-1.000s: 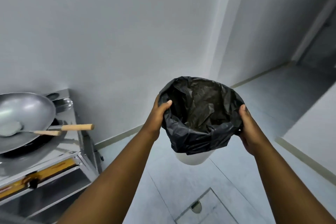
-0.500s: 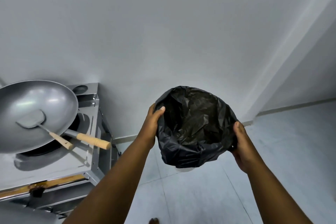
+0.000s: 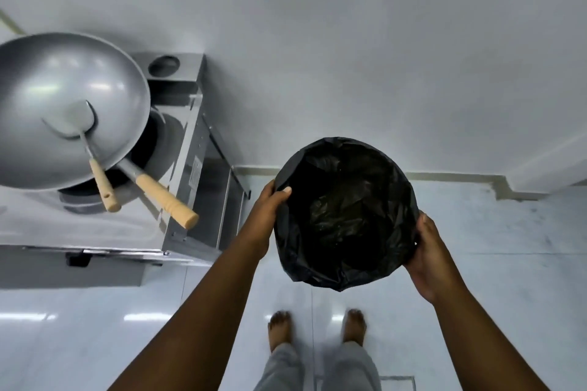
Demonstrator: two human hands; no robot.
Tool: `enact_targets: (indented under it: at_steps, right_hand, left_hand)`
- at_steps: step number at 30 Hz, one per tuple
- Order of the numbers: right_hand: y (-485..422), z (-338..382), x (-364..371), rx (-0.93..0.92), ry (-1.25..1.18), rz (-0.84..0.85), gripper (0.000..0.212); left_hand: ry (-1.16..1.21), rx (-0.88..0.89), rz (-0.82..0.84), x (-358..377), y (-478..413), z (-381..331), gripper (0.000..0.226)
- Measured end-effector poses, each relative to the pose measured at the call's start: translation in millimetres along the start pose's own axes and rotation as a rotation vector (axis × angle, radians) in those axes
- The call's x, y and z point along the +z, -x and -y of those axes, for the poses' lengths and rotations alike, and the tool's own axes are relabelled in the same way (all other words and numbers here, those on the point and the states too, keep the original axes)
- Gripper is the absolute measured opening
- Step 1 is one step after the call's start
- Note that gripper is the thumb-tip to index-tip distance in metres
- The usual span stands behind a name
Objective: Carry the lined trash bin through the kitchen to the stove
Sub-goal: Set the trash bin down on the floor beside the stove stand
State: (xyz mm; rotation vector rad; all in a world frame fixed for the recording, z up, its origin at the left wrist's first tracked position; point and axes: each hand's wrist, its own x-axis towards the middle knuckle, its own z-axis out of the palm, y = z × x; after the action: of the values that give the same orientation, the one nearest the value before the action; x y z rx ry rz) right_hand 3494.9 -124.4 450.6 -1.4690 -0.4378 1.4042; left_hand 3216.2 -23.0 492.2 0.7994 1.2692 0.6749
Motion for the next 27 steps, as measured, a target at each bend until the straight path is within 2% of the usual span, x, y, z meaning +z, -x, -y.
enact_targets:
  at_steps: [4, 7, 9, 12, 14, 19, 23, 27]
  right_hand:
    - [-49.0, -53.3, -9.5, 0.091, 0.040, 0.030, 0.051]
    - [-82.4, -95.4, -13.4, 0.187, 0.060, 0.017, 0.082]
    - [-108.1, -130.8, -21.0, 0.257, 0.031, -0.012, 0.088]
    - [-143.9, -183.5, -33.3, 0.362, -0.018, -0.064, 0.058]
    - [-168.6, -221.2, -41.0, 0.412, -0.009, -0.087, 0.047]
    - [-219.9, -290.1, -55.8, 0.488, 0.017, -0.099, 0.038]
    - [-249.0, -326.9, -63.6, 0.514, 0.024, -0.093, 0.046]
    - [-266.5, -347.6, -64.6, 0.539, 0.036, -0.078, 0.041]
  left_hand:
    - [-0.033, -0.128, -0.054, -14.1, -44.3, 57.2, 0.053]
    - [-0.019, -0.252, -0.079, -24.7, -80.9, 107.6, 0.037]
    - [-0.005, -0.296, -0.095, -33.9, -110.6, 149.0, 0.038]
    - [0.046, -0.343, -0.116, -45.5, -149.3, 205.1, 0.046]
    - [0.035, -0.361, -0.104, -48.6, -172.7, 239.3, 0.048]
    - [-0.026, -0.416, -0.072, -53.7, -223.1, 309.3, 0.040]
    - [-0.027, -0.462, -0.054, -57.5, -251.3, 343.4, 0.054]
    - [-0.008, -0.496, -0.079, -61.1, -266.8, 363.2, 0.056]
